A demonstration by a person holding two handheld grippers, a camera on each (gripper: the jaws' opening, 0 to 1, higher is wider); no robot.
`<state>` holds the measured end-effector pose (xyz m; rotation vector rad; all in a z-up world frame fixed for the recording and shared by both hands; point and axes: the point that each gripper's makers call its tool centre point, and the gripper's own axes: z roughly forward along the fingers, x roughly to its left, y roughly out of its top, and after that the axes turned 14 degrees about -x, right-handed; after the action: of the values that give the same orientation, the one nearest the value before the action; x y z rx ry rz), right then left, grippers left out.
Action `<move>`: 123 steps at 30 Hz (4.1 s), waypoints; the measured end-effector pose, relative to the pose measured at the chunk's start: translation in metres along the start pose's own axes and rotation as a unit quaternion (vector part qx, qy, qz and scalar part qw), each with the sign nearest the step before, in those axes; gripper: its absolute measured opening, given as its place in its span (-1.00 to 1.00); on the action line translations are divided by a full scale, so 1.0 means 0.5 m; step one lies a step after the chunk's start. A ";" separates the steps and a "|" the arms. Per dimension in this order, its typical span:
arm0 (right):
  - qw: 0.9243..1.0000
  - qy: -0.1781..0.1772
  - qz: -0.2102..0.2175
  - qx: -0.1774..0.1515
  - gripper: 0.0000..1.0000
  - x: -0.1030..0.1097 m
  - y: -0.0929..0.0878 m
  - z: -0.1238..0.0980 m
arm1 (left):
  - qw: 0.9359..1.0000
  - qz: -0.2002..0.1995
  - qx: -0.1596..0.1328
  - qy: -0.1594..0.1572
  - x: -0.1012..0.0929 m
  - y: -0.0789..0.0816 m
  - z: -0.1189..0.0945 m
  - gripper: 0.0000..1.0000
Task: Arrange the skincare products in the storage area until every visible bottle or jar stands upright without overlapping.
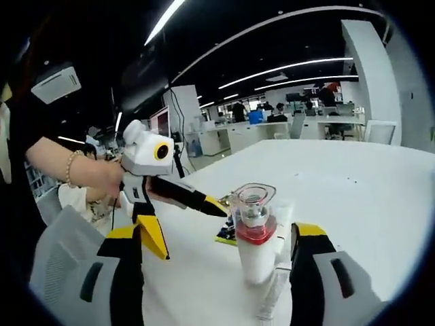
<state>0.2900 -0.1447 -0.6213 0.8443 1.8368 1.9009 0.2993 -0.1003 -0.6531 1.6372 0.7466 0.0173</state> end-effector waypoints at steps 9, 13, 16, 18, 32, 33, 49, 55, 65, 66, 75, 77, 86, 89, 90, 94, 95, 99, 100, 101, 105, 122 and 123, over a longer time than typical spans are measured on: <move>1.000 -0.026 -0.005 -0.002 0.88 0.017 0.002 -0.040 | 1.000 -0.010 -0.018 0.016 -0.028 -0.009 -0.059 0.90; 0.999 -0.037 -0.003 -0.005 0.91 0.027 -0.002 -0.057 | 0.999 -0.015 -0.018 0.022 -0.038 -0.024 -0.088 0.94; 0.999 -0.042 -0.001 -0.004 0.92 0.043 -0.005 -0.071 | 0.999 -0.019 -0.020 0.033 -0.052 -0.037 -0.112 0.98; 0.999 -0.044 0.001 -0.005 0.92 0.049 -0.006 -0.078 | 0.999 -0.020 -0.015 0.038 -0.061 -0.047 -0.125 0.98; 0.999 -0.039 0.007 -0.005 0.91 0.110 -0.021 -0.087 | 0.995 -0.025 -0.019 0.090 -0.103 -0.112 -0.239 0.98; 0.999 -0.038 0.010 -0.004 0.91 0.112 -0.025 -0.087 | 0.995 -0.026 -0.017 0.099 -0.100 -0.121 -0.247 0.98; 0.999 -0.036 0.007 -0.004 0.92 0.124 -0.017 -0.086 | 0.988 -0.017 -0.062 0.140 -0.107 -0.094 -0.277 0.98; 0.999 -0.036 0.008 0.000 0.92 0.124 -0.022 -0.088 | 0.990 -0.016 -0.049 0.135 -0.108 -0.119 -0.278 0.98; 0.999 -0.042 -0.003 0.006 0.90 0.108 -0.011 -0.090 | 0.987 -0.016 -0.041 0.152 -0.097 -0.127 -0.288 0.91; 0.999 -0.041 -0.005 0.007 0.90 0.107 -0.010 -0.090 | 0.987 -0.013 -0.042 0.155 -0.098 -0.128 -0.291 0.93; 0.997 -0.052 -0.049 0.021 0.91 0.049 0.027 -0.075 | 0.985 -0.007 -0.034 0.172 -0.086 -0.142 -0.314 0.94; 0.997 -0.055 -0.051 0.018 0.91 0.041 0.043 -0.071 | 0.984 -0.006 -0.034 0.175 -0.083 -0.140 -0.314 0.92; 0.997 -0.061 -0.053 0.000 0.87 0.010 0.128 -0.024 | 0.983 0.023 -0.025 0.181 -0.068 -0.141 -0.323 0.92; 0.997 -0.058 -0.048 -0.001 0.83 0.001 0.150 0.010 | 0.983 0.022 -0.025 0.181 -0.059 -0.145 -0.326 0.92; 0.998 -0.058 -0.040 0.001 0.82 0.008 0.156 0.016 | 0.983 0.020 -0.024 0.182 -0.057 -0.148 -0.327 0.91; 0.997 -0.063 -0.045 0.007 0.76 -0.001 0.160 0.044 | 0.983 0.009 -0.022 0.183 -0.046 -0.156 -0.332 0.90; 0.997 -0.064 -0.043 0.013 0.75 -0.004 0.160 0.051 | 0.983 0.007 -0.022 0.183 -0.045 -0.157 -0.332 0.90; 0.997 -0.063 -0.036 0.026 0.75 -0.008 0.162 0.075 | 0.983 -0.007 -0.024 0.181 -0.052 -0.161 -0.326 0.88; 0.997 -0.062 -0.034 0.031 0.75 -0.016 0.162 0.082 | 0.983 -0.009 -0.025 0.181 -0.053 -0.160 -0.325 0.88; 0.997 -0.063 -0.029 0.034 0.74 -0.020 0.162 0.088 | 0.983 -0.017 -0.030 0.182 -0.056 -0.158 -0.323 0.89; 0.997 -0.068 -0.012 0.046 0.71 -0.032 0.162 0.110 | 0.982 -0.030 -0.045 0.182 -0.061 -0.148 -0.319 0.89; 0.975 -0.117 -0.002 0.187 0.39 -0.214 0.038 0.202 | 0.977 -0.058 -0.061 0.196 -0.015 -0.123 -0.313 0.84; 0.976 -0.114 0.024 0.184 0.35 -0.219 0.032 0.213 | 0.977 -0.059 -0.061 0.198 -0.011 -0.124 -0.314 0.84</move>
<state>0.4431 -0.1342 -0.6263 1.1817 2.0644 1.4346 0.2016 0.0363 -0.6707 1.4844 1.1229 0.3059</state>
